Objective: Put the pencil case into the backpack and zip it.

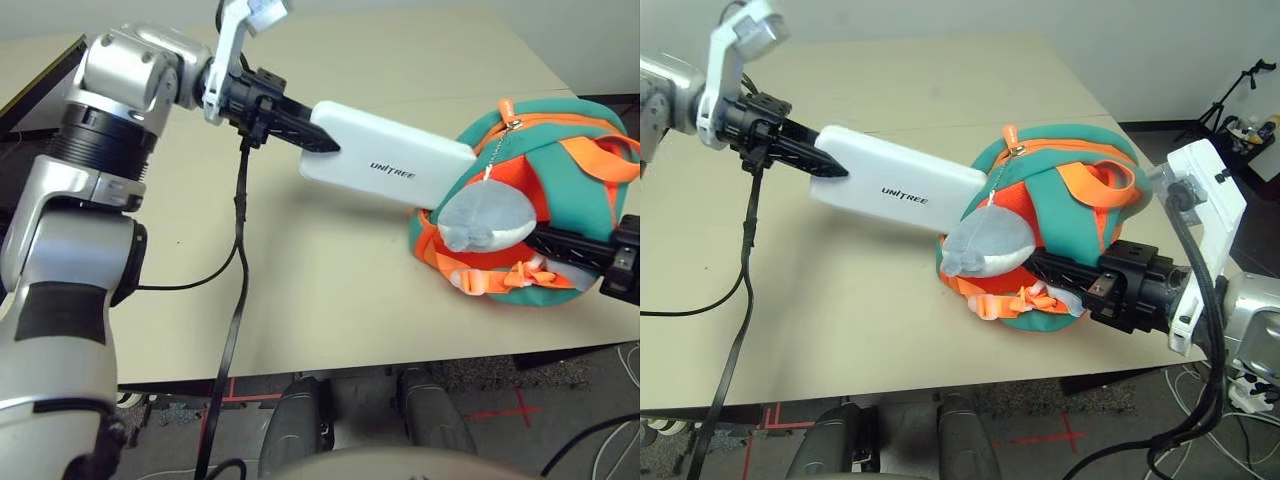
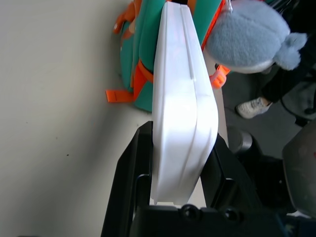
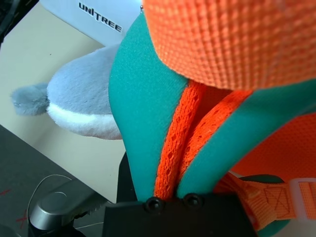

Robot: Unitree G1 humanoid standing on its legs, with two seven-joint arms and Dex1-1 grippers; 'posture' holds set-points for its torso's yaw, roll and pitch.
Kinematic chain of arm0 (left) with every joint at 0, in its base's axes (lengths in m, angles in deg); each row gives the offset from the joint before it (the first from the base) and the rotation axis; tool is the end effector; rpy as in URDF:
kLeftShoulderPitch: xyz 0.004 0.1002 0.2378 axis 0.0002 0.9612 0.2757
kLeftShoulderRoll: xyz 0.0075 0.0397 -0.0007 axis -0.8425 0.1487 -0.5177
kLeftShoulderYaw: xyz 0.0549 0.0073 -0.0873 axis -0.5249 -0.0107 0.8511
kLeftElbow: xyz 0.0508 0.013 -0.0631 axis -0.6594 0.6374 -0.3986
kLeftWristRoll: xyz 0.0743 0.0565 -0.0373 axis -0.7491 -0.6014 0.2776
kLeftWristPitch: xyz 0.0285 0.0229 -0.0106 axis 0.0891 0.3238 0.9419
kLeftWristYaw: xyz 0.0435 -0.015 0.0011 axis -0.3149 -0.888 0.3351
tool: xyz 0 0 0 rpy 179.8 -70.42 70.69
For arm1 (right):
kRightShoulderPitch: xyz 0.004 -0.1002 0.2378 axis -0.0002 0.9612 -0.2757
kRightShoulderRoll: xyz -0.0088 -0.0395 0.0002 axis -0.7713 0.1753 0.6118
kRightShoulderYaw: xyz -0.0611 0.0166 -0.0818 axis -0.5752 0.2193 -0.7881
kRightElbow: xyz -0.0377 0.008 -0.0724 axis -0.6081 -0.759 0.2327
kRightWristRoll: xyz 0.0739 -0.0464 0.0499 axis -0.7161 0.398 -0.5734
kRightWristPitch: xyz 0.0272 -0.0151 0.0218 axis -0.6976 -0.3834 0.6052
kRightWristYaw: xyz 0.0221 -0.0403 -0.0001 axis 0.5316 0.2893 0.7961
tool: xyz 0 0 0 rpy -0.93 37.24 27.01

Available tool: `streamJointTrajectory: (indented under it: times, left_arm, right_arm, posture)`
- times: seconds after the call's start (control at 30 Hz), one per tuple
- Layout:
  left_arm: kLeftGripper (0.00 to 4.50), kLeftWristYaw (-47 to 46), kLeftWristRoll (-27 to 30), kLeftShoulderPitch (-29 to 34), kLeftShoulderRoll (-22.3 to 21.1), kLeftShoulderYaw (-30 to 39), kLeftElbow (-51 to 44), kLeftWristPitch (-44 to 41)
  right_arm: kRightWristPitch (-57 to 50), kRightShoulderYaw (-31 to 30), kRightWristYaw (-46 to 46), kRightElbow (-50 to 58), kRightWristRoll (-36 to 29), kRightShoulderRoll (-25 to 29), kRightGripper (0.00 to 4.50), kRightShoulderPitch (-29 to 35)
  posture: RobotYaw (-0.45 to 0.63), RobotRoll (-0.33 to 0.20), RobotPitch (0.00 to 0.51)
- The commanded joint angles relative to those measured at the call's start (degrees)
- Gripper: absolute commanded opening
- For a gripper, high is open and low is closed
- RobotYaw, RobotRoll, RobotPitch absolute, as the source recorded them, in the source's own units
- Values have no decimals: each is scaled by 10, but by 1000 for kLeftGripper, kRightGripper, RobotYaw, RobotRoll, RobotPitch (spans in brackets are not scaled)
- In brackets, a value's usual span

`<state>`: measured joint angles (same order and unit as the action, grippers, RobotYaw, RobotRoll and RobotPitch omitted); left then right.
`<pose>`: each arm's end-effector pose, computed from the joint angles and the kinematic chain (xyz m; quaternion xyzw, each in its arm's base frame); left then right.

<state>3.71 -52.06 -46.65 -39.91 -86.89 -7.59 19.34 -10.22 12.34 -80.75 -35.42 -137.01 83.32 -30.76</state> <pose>0.3401 0.1935 0.3269 0.1740 0.1923 -0.6779 0.6879 0.1369 -0.2498 0.2646 0.0235 0.1937 0.3681 0.9091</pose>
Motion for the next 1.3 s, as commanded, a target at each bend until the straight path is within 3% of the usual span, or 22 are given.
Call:
streamJointTrajectory:
  times: [0.03, 0.4, 0.63, 1.3]
  left_arm:
    - [1386, 1, 1, -20, 25, -12, 12, 15]
    - [1385, 1, -47, -55, 147, 24, 38, 57]
    - [1385, 1, -85, -49, 194, 6, 61, 76]
    - [1384, -36, -196, 24, 244, 18, 122, 165]
  right_arm:
    - [11, -9, 2, 15, -13, -4, 103, -8]
    - [29, -62, -1, 11, -7, -3, 103, -53]
    - [34, -95, -2, 9, -2, -5, 103, -84]
    - [40, -169, 11, -8, 37, -27, 103, -157]
  posture:
    - [-204, 0, 88]
    - [-198, 0, 88]
    - [-202, 0, 85]
    - [-182, 0, 78]
